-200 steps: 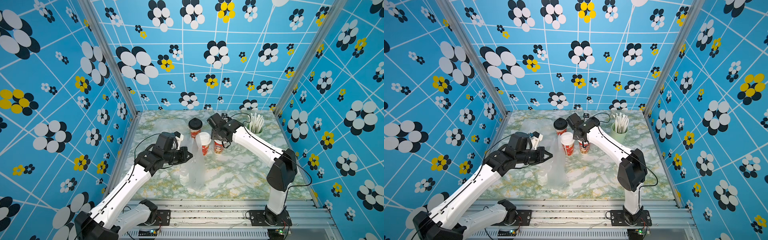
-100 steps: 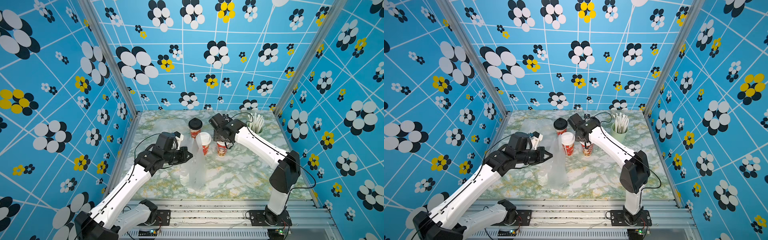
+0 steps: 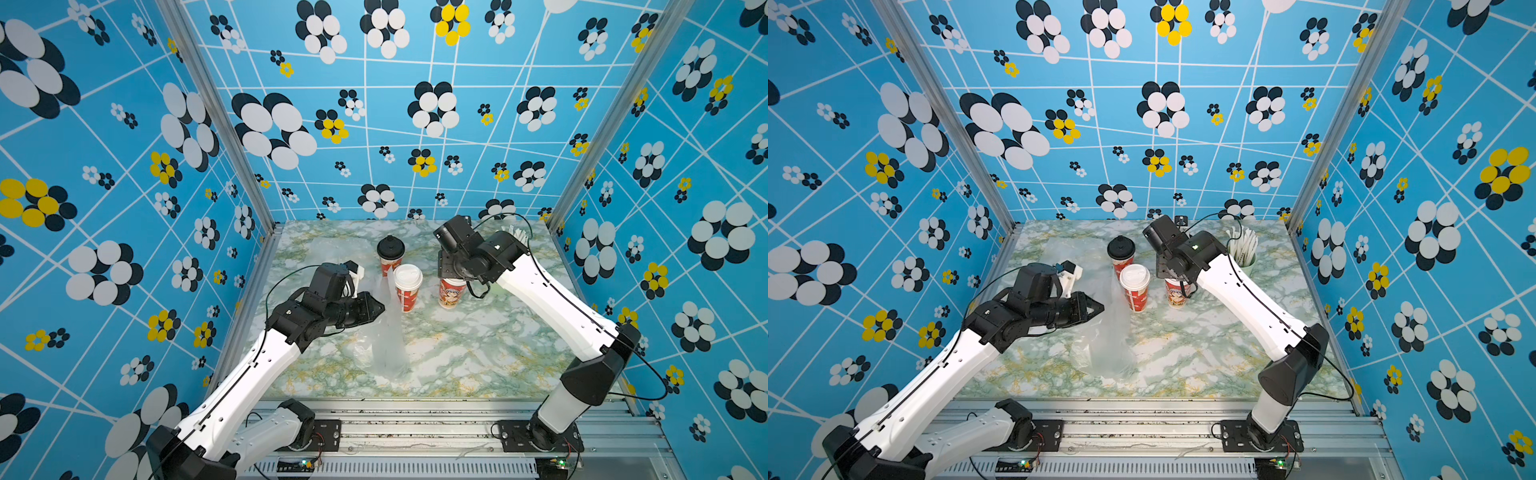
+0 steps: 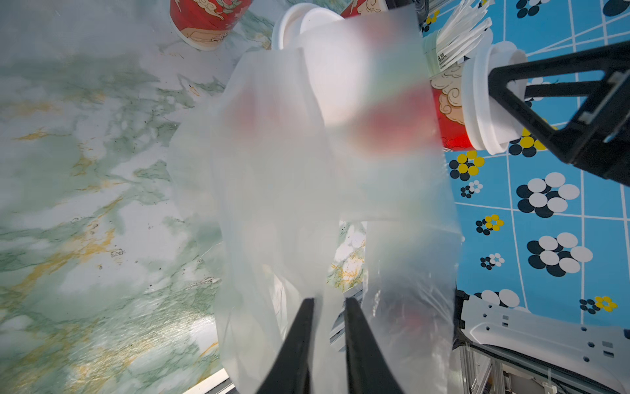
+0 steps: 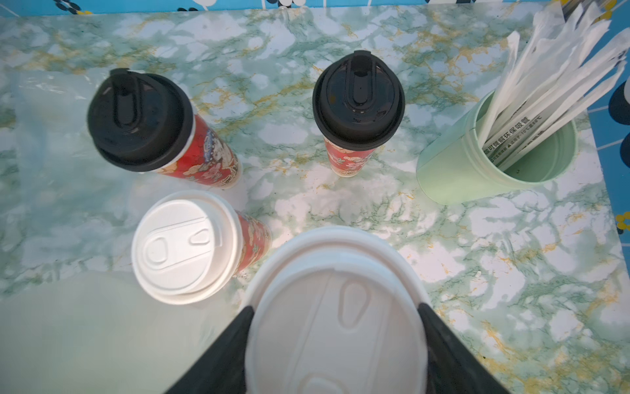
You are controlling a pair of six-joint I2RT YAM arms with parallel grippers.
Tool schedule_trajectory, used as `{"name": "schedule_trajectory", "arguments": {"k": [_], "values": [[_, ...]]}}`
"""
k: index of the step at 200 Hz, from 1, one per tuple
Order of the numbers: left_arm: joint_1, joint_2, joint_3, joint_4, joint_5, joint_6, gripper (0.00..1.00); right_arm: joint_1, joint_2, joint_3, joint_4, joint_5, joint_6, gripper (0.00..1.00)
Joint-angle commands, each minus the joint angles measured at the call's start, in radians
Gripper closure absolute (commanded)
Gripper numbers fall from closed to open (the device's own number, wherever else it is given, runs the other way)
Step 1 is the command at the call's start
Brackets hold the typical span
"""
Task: Pack milk tea into plastic carrier bags
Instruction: Pick up the milk tea cup at the center of the board, then place the milk tea cup in the plastic carrier bag.
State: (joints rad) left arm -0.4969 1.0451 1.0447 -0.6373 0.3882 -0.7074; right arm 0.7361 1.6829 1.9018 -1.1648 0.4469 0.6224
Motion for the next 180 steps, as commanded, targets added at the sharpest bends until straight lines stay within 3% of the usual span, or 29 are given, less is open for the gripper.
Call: {"name": "schedule_trajectory", "arguments": {"k": [1,30,114,180], "values": [[0.001,-0.017,0.028,-0.012,-0.005,0.008,0.90,0.018,-0.038,0.064,-0.076,-0.013,-0.015,0.29],[0.000,-0.020,0.017,0.039,0.030,-0.029,1.00,0.037,-0.059,0.154,-0.124,-0.028,-0.016,0.30],[-0.035,0.019,-0.004,0.157,0.070,-0.104,1.00,0.054,-0.100,0.351,-0.171,-0.097,-0.014,0.32],[-0.058,0.057,0.016,0.047,-0.025,-0.074,1.00,0.123,-0.040,0.550,-0.205,-0.129,-0.011,0.32]]}}
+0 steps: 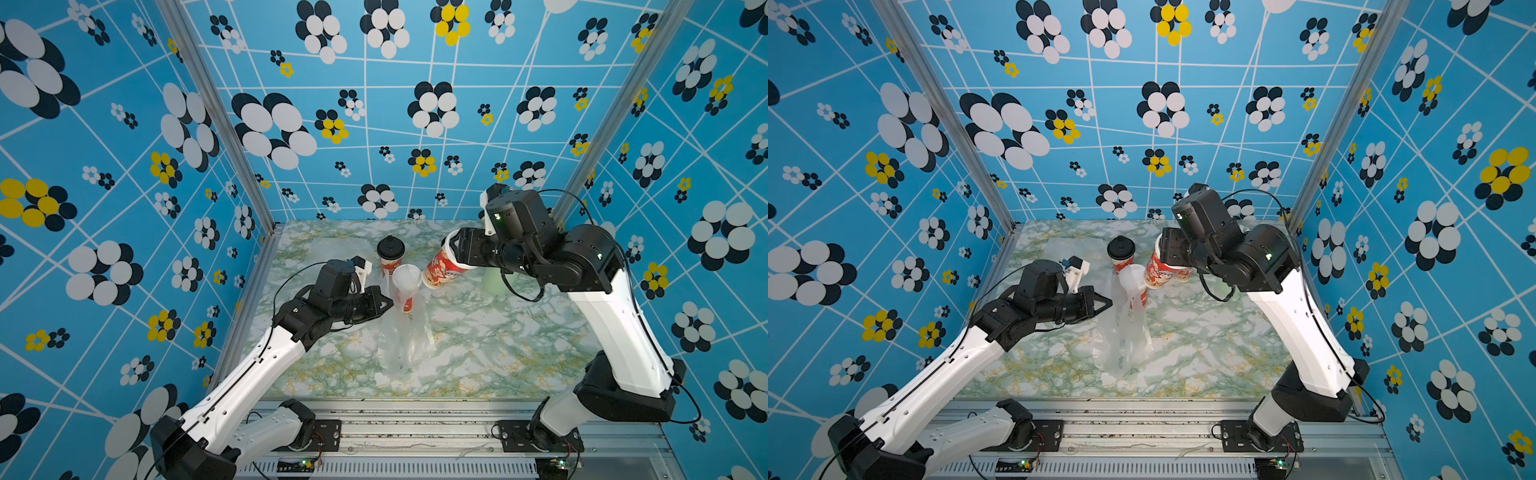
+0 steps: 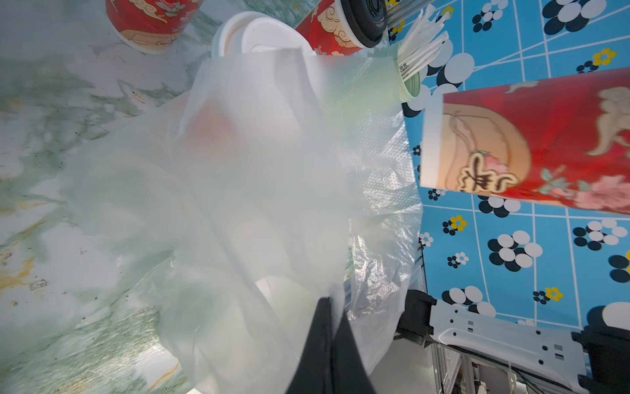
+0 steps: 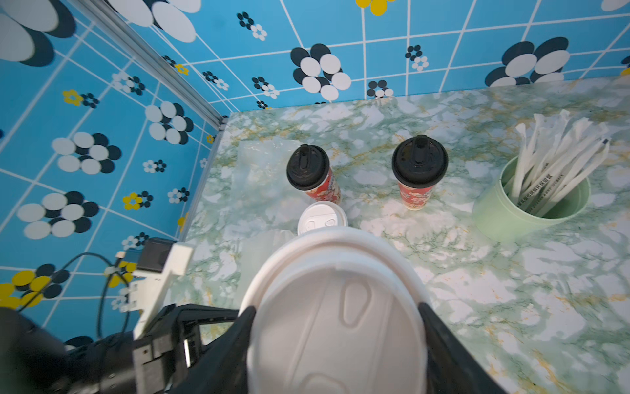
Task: Pack milk tea into plastic carrier bags
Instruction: Place the milk tea cup in the plastic carrier bag.
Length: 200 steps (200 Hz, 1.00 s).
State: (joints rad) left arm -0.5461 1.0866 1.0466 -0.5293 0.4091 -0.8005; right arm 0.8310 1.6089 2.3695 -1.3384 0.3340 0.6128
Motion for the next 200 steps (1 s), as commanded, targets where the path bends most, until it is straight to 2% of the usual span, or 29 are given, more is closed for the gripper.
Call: {"name": "schedule_trajectory", "arguments": {"k": [1,73,200], "values": [[-0.008,0.016,0.014,-0.062,-0.047,0.020,1.00,0.029,0.036,0.088,-0.033,-0.015,-0.002,0.32],[-0.018,0.000,0.041,-0.180,-0.118,0.070,1.00,0.128,0.171,0.260,-0.043,-0.039,0.013,0.32],[-0.015,-0.067,0.009,-0.253,-0.180,0.095,1.00,0.158,0.344,0.276,-0.010,-0.090,0.035,0.33]]}}
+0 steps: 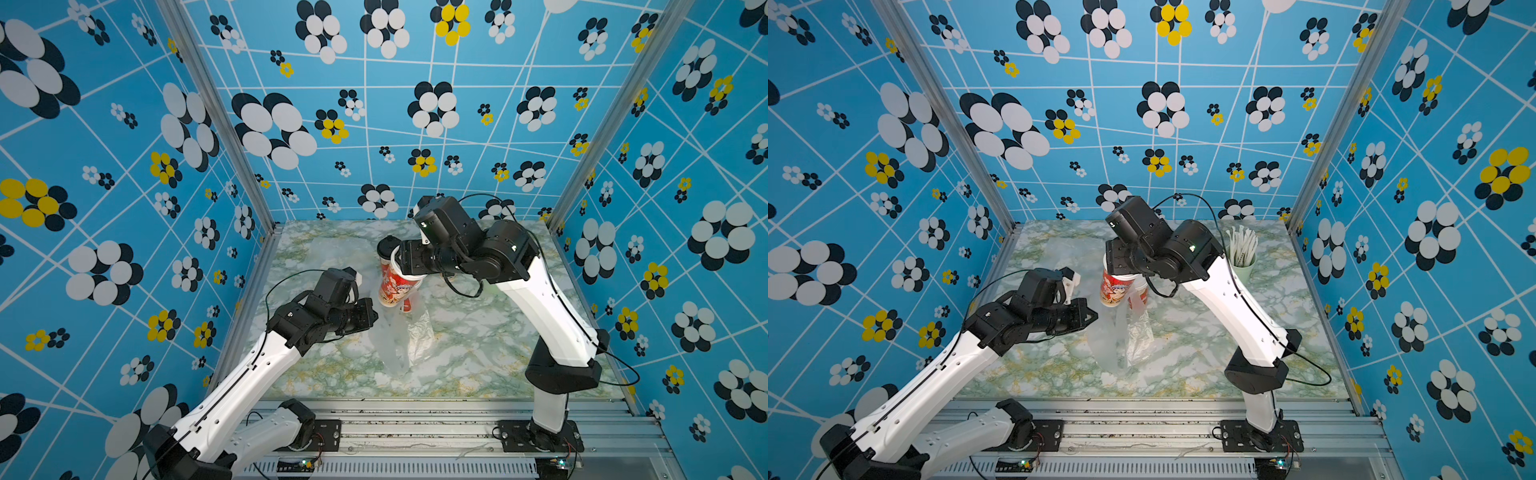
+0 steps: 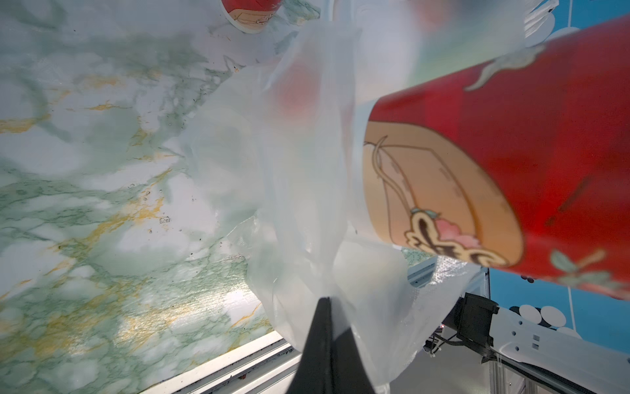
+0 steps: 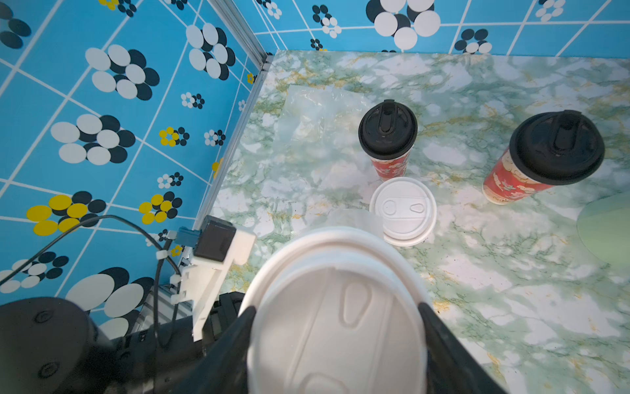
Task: Pack milk tea into plastic carrier bags
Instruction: Place the milk tea cup in the plastic carrier bag.
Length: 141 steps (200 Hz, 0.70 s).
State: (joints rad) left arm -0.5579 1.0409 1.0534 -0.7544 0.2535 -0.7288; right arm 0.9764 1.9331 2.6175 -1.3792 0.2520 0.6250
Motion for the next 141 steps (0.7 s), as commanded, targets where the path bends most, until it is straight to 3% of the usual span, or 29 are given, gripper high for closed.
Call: {"name": "schedule_trajectory", "arguments": {"k": [1,141], "values": [[-0.003,-0.021,0.001,-0.028,-0.025,0.024,1.00,0.012,0.021,0.028,0.030,-0.007,0.022,0.33],[0.010,-0.075,-0.009,-0.037,-0.058,0.010,1.00,0.043,0.203,0.026,0.063,0.054,0.012,0.34]]}}
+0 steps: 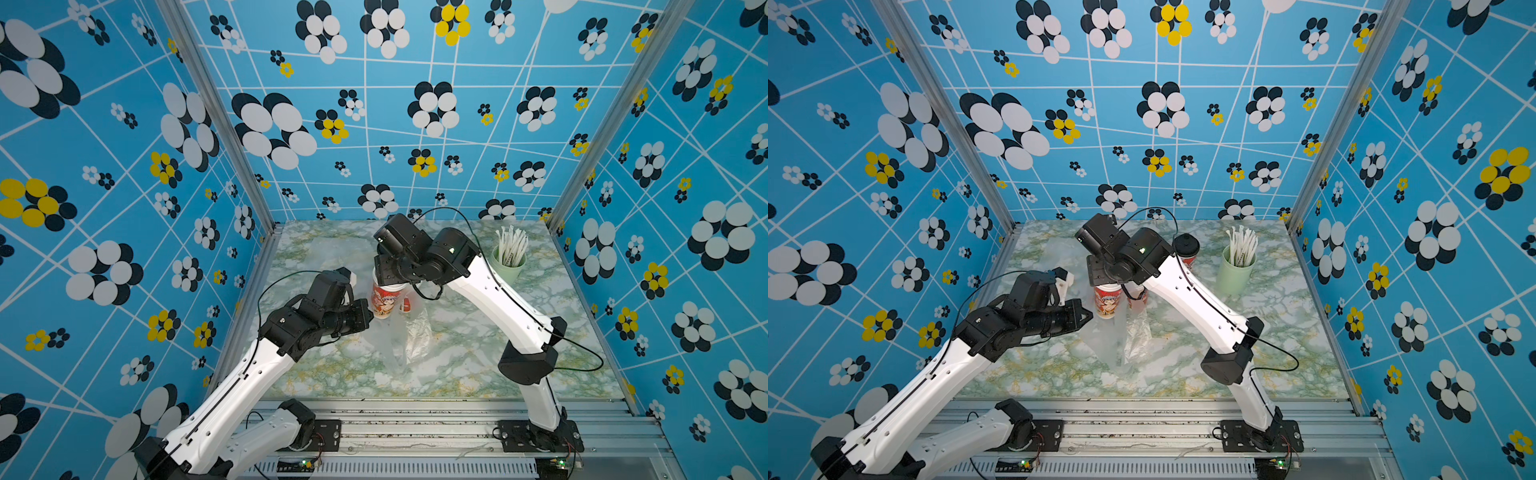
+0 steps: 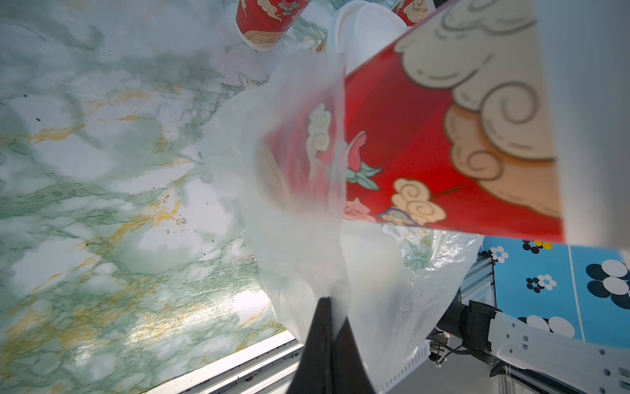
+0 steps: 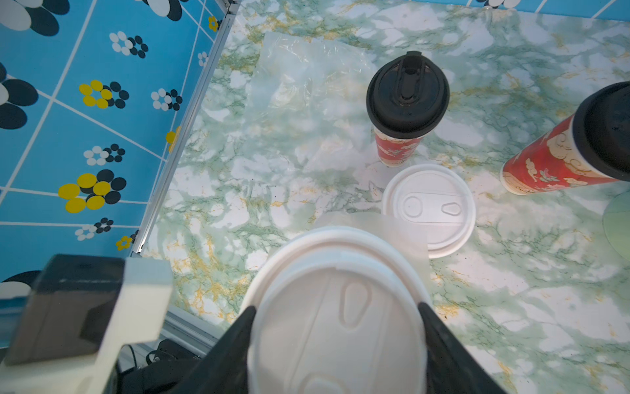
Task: Pack milk tea into plastic carrier bags
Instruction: Place the milk tea cup in the plastic carrier bag.
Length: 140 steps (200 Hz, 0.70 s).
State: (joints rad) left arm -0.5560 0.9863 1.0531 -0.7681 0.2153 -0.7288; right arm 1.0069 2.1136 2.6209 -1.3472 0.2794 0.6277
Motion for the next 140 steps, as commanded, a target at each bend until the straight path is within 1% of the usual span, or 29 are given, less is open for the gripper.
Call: {"name": "schedule_trajectory", "arguments": {"k": [1,23,51,75,97,140], "values": [[0.009,-0.022,-0.009,-0.023,-0.019,0.010,1.00,0.012,0.024,0.023,0.031,0.027,0.009,0.34],[0.012,-0.033,-0.008,-0.026,-0.027,0.007,1.00,0.024,0.047,0.016,0.038,0.059,0.008,0.34],[0.013,-0.050,-0.011,-0.031,-0.039,0.000,1.00,0.025,0.056,-0.004,0.050,0.054,0.015,0.35],[0.016,-0.067,-0.010,-0.031,-0.040,-0.009,1.00,0.025,0.049,-0.088,0.110,0.048,0.018,0.35],[0.018,-0.086,-0.011,-0.036,-0.050,-0.017,1.00,0.025,0.017,-0.196,0.178,0.046,0.024,0.35],[0.021,-0.108,-0.023,-0.036,-0.055,-0.033,1.00,0.025,-0.008,-0.298,0.248,0.040,0.038,0.35]]}}
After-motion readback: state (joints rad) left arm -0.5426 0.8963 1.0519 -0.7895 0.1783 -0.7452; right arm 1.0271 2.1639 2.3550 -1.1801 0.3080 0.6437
